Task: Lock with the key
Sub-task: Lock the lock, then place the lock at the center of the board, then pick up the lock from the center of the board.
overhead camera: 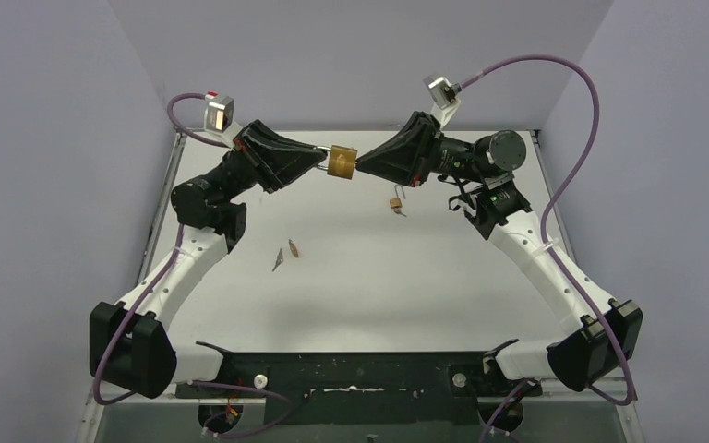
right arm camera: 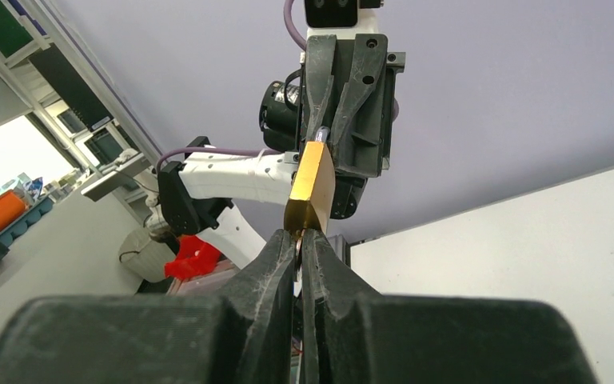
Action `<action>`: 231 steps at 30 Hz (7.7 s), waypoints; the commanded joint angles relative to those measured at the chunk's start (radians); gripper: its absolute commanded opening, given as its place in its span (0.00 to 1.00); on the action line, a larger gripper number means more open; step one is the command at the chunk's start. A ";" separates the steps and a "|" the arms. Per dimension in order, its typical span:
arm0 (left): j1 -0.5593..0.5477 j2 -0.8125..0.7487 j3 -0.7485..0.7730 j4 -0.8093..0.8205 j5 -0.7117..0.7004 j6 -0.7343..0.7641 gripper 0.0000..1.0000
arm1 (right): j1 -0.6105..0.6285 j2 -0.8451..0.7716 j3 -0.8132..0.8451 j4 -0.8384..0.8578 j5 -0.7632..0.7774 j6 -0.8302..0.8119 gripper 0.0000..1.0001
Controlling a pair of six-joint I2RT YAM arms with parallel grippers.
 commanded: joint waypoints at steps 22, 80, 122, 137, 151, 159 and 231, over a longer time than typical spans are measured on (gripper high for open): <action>0.105 -0.069 -0.031 -0.150 0.053 0.020 0.00 | -0.068 -0.068 -0.026 0.110 -0.134 0.073 0.00; -0.320 0.054 -0.001 -1.457 -1.242 0.786 0.00 | 0.155 0.125 -0.187 -0.693 0.906 -0.679 0.00; -0.320 0.355 0.003 -1.355 -1.210 0.639 0.00 | 0.137 0.632 -0.097 -0.419 0.750 -0.566 0.04; -0.318 0.382 0.051 -1.424 -1.170 0.641 0.27 | 0.126 0.666 -0.080 -0.418 0.726 -0.558 0.24; -0.310 0.317 0.062 -1.459 -1.194 0.674 0.48 | 0.075 0.582 -0.074 -0.487 0.767 -0.594 0.51; -0.306 0.189 0.039 -1.470 -1.210 0.734 0.70 | 0.002 0.516 -0.027 -0.604 0.858 -0.676 0.57; -0.069 -0.075 -0.102 -1.425 -0.822 0.898 0.88 | -0.056 0.617 0.202 -0.944 0.851 -0.870 0.00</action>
